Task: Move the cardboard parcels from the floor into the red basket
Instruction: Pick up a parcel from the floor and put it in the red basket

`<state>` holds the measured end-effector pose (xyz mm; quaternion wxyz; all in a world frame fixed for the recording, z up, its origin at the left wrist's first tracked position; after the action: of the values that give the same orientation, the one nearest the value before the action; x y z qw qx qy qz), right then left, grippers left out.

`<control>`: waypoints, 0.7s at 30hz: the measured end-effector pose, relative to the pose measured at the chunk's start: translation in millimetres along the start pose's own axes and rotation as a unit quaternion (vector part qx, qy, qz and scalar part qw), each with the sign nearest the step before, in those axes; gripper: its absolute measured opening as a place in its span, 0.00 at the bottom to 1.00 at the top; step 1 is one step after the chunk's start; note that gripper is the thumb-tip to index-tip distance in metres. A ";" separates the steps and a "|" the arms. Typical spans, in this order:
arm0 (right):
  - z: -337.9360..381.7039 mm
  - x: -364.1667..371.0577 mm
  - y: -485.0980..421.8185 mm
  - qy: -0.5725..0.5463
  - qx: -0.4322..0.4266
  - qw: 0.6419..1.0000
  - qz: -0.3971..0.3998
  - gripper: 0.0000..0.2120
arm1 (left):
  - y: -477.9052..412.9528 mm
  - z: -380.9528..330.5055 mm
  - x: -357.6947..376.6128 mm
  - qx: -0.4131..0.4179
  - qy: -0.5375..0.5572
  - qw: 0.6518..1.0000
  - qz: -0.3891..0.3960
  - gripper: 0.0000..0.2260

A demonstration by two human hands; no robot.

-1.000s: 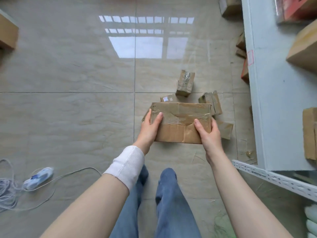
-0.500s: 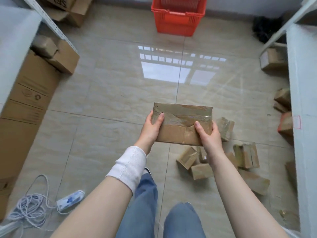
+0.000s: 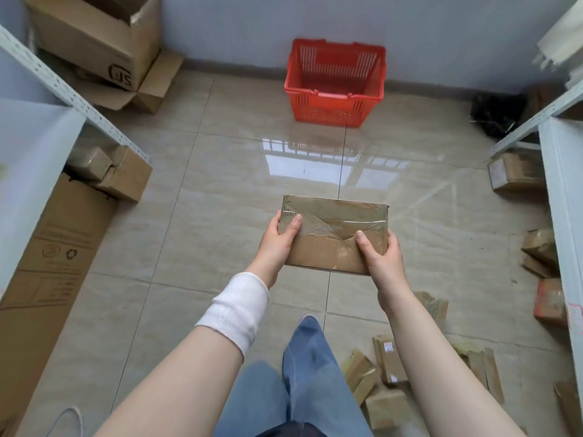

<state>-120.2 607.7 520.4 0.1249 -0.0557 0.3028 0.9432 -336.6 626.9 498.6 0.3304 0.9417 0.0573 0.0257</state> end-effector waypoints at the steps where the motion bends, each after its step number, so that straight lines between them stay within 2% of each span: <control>1: 12.9 3.9 -14.7 0.001 -0.002 1.000 0.000 0.31 | -14.1 -13.4 2.2 0.000 0.002 1.000 0.001 0.45; 6: 79.9 33.0 -90.5 0.005 -0.005 1.000 0.001 0.32 | -94.1 -81.9 2.2 0.014 0.004 1.000 -0.007 0.50; 10: 134.1 61.9 -159.5 0.009 -0.010 1.000 -0.009 0.32 | -168.2 -141.3 4.0 0.013 -0.001 1.000 -0.005 0.49; 15: 193.1 87.0 -246.8 0.017 -0.006 0.999 -0.033 0.32 | -256.7 -205.6 15.2 -0.002 0.013 1.000 0.011 0.35; 21: 255.7 109.5 -339.3 -0.002 -0.001 0.999 -0.039 0.29 | -348.7 -277.5 33.5 -0.003 0.012 1.000 0.010 0.30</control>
<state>-141.8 1045.9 518.7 0.1621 -0.0655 0.2996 0.9379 -359.0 1073.2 497.4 0.3320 0.9410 0.0515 0.0405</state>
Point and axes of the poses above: each hand's wrist, its own y-axis away from the middle knuckle, its own x-axis out of the palm, z = x × y, the point moved 10 cm from there along -y, towards the middle knuckle, and after that the axes turned 4 degrees about y, right-handed, at the moved point
